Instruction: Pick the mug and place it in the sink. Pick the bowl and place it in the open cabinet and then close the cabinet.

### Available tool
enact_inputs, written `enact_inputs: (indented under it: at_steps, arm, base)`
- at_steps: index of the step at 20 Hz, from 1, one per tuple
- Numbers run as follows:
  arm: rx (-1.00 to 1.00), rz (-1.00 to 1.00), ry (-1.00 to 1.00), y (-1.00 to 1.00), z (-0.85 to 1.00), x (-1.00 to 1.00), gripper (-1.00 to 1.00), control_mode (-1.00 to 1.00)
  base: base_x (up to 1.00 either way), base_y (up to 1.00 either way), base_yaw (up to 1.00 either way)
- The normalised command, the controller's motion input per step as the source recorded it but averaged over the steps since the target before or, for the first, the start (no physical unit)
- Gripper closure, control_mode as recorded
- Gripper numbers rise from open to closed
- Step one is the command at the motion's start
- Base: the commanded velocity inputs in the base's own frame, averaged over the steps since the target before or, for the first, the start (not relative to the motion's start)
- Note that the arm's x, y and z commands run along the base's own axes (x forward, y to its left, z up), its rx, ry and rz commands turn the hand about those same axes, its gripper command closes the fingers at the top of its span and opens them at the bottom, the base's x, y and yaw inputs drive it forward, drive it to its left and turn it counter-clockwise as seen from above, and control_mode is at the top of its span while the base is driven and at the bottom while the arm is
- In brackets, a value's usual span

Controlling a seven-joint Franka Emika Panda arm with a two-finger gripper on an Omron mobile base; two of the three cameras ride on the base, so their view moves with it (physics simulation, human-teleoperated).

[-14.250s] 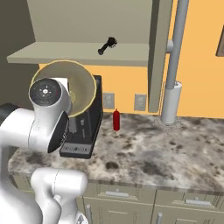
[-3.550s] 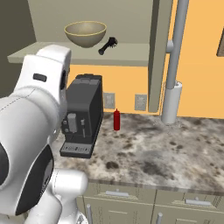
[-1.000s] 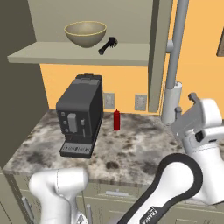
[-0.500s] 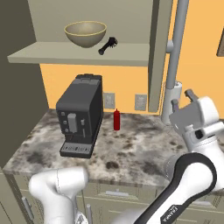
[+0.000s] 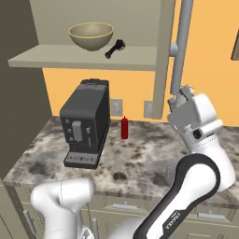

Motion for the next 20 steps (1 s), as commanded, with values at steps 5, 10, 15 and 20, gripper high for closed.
enact_inputs:
  at_steps: [5, 10, 15, 20]
  arm:
    - [-0.04, 0.00, -0.04, 0.51, 0.18, -0.15, -1.00, -1.00]
    - [-0.05, 0.00, -0.01, 0.61, 0.14, -0.09, -1.00, -1.00]
    - [-0.05, 0.00, 0.00, 0.66, 0.05, -0.01, -1.00, -1.00]
    - [-0.03, 0.00, 0.01, 0.68, 0.00, 0.00, -1.00, -1.00]
  base:
    - [0.00, 0.00, 0.00]
    - [0.00, 0.00, 0.00]
    - [0.00, 0.00, 0.00]
    - [0.00, 0.00, 0.00]
